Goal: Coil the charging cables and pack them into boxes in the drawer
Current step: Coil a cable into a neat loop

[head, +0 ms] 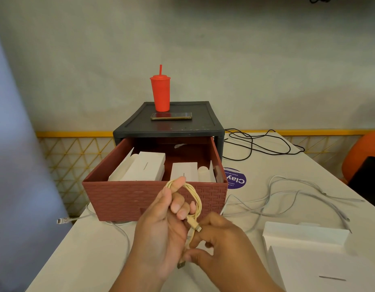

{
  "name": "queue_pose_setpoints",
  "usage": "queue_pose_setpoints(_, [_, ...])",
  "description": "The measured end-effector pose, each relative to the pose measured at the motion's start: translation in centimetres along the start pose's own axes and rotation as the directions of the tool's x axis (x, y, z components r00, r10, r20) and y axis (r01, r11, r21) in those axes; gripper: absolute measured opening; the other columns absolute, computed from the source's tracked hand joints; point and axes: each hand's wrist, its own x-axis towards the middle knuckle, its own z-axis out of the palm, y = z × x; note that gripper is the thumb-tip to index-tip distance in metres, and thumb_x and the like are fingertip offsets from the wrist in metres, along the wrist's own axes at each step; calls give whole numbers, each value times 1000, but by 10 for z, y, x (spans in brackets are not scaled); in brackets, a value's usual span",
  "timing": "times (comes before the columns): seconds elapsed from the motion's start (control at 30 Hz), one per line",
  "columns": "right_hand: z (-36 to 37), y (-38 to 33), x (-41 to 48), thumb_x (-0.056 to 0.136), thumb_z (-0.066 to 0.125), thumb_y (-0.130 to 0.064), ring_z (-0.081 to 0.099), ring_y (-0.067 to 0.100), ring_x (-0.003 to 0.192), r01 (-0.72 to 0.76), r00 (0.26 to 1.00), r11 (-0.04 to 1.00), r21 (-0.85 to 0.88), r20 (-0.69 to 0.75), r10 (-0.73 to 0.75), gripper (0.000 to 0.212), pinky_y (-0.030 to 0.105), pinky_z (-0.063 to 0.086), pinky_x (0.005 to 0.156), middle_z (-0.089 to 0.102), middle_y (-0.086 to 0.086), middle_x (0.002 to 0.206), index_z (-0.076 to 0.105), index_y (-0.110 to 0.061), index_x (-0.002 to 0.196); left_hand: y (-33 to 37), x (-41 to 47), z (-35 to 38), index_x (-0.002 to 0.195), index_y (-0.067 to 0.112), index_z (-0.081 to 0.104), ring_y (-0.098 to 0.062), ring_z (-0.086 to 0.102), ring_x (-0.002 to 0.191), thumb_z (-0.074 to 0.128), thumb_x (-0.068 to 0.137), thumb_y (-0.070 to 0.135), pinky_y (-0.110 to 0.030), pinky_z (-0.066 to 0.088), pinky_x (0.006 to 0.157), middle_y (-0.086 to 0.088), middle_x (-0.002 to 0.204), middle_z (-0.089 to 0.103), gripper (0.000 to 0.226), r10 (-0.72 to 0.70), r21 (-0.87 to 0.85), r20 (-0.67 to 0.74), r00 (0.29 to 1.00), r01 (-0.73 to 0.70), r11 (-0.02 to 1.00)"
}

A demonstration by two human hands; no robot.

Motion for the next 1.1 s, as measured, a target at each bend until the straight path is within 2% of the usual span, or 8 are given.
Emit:
queue_pose_setpoints(0.13, [-4,5,-3,63,58,-59,38,-5,70,193,962,967,-167,-160,-220,33,-1,31,59,30,-25,81,53,-27,71,5,0,-4,116,2,55,-8,42,45,45,79,21,-26,52,68,2,52,39,43,-17,62,0,1000,17,998])
queue_pose_setpoints(0.27, [-19,1,-4,72,60,-50,48,-2,73,234,950,970,-65,-197,-243,22,2,35,60,39,-23,86,53,-29,74,7,1,-7,116,0,56,-7,41,44,46,79,20,-23,56,62,3,51,38,43,-14,71,-8,1000,14,997])
queue_pose_setpoints(0.37, [-31,-2,1,83,54,-33,51,-4,82,234,963,972,-5,-137,-232,7,4,40,66,45,-24,97,51,-36,88,6,0,-6,113,-1,58,-8,40,43,46,79,18,-24,55,61,2,50,38,41,-30,68,-4,1000,30,997])
queue_pose_setpoints(0.47, [-37,0,6,83,48,-13,49,-2,92,275,959,956,-104,-36,-280,29,6,42,73,45,-23,104,51,-39,97,8,-2,-5,111,-1,60,-9,40,43,46,78,17,-24,56,61,1,51,37,40,-65,67,18,998,63,996])
queue_pose_setpoints(0.6, [-41,-5,9,78,56,-26,57,2,80,374,923,879,-297,21,-385,18,11,47,56,47,-19,102,52,-36,92,11,-4,-4,106,-2,65,-11,42,47,47,78,14,-27,55,64,-1,54,38,37,-111,87,83,990,104,991])
queue_pose_setpoints(0.73, [-44,-5,13,83,48,-27,56,6,70,459,880,848,-266,1,-476,7,19,47,50,51,-14,91,53,-32,86,14,-5,-5,101,-2,69,-12,45,48,57,76,7,-28,56,64,-2,55,40,30,-161,81,149,976,151,985])
queue_pose_setpoints(0.93, [-50,8,13,78,57,-32,58,-8,81,370,928,929,-25,44,-369,15,7,47,65,60,-16,96,65,-30,91,3,-6,-7,108,1,63,-12,43,47,49,79,16,-26,54,63,-2,52,38,36,-133,191,75,988,117,975])
queue_pose_setpoints(1.1, [-58,6,16,70,59,-47,59,0,80,225,951,973,52,206,-231,24,17,47,67,59,-19,87,66,-39,92,-3,-6,-7,109,4,63,-10,41,47,59,84,18,-20,46,52,-2,51,39,29,-147,339,78,986,113,934])
